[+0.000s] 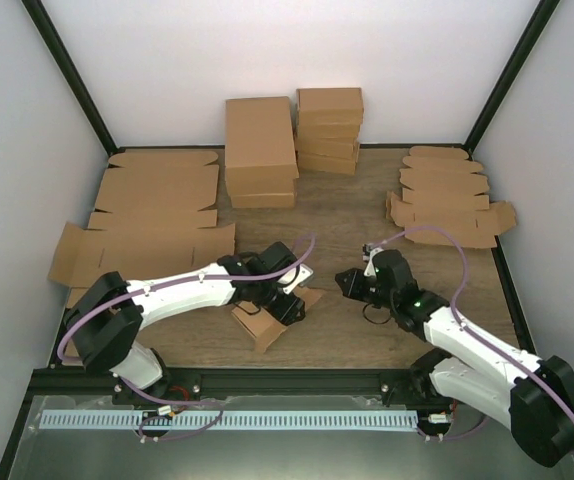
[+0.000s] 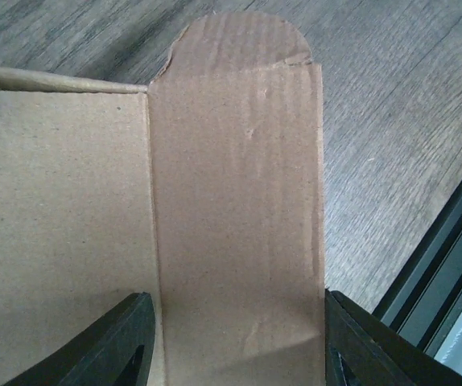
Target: Fold the paper box
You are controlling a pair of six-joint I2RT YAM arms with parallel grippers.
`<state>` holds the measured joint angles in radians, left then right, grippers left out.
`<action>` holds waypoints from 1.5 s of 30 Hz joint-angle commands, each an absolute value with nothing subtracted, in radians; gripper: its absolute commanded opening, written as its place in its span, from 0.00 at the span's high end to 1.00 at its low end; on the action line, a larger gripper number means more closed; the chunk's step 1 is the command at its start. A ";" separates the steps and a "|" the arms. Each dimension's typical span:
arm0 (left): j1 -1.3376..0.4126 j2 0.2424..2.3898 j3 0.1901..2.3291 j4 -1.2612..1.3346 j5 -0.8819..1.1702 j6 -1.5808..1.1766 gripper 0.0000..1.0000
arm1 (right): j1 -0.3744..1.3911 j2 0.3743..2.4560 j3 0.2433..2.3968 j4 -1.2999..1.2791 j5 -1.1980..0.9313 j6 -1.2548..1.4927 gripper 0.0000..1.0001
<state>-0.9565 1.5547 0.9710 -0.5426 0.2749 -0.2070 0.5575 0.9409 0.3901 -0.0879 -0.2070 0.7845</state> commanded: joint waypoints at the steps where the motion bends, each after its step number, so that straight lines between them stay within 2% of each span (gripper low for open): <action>1: -0.962 1.576 0.950 -0.507 0.323 -0.218 0.42 | 0.552 0.928 0.445 -0.121 -0.175 0.750 0.92; 11: -0.962 1.543 1.003 -0.553 0.347 -0.231 0.36 | 0.550 1.006 0.535 -0.171 -0.181 0.646 0.84; 19: -0.952 1.380 1.067 -0.626 0.213 -0.296 0.18 | 0.551 1.033 0.567 -0.169 -0.297 0.615 0.71; 23: -0.878 1.311 1.044 -0.655 0.123 -0.343 0.13 | 0.551 1.025 0.574 -0.195 -0.327 0.621 0.68; 27: -0.729 1.247 0.956 -0.621 0.167 -0.371 0.13 | 0.551 0.992 0.539 -0.208 -0.345 0.645 0.67; 30: -0.649 1.221 0.899 -0.585 0.210 -0.376 0.15 | 0.551 0.968 0.488 -0.202 -0.381 0.673 0.67; 37: -0.555 1.258 0.793 -0.491 0.278 -0.386 0.38 | 0.551 0.904 0.355 -0.154 -0.438 0.723 0.65; 45: -0.539 1.333 0.740 -0.399 0.344 -0.393 0.46 | 0.552 0.874 0.232 -0.056 -0.499 0.783 0.65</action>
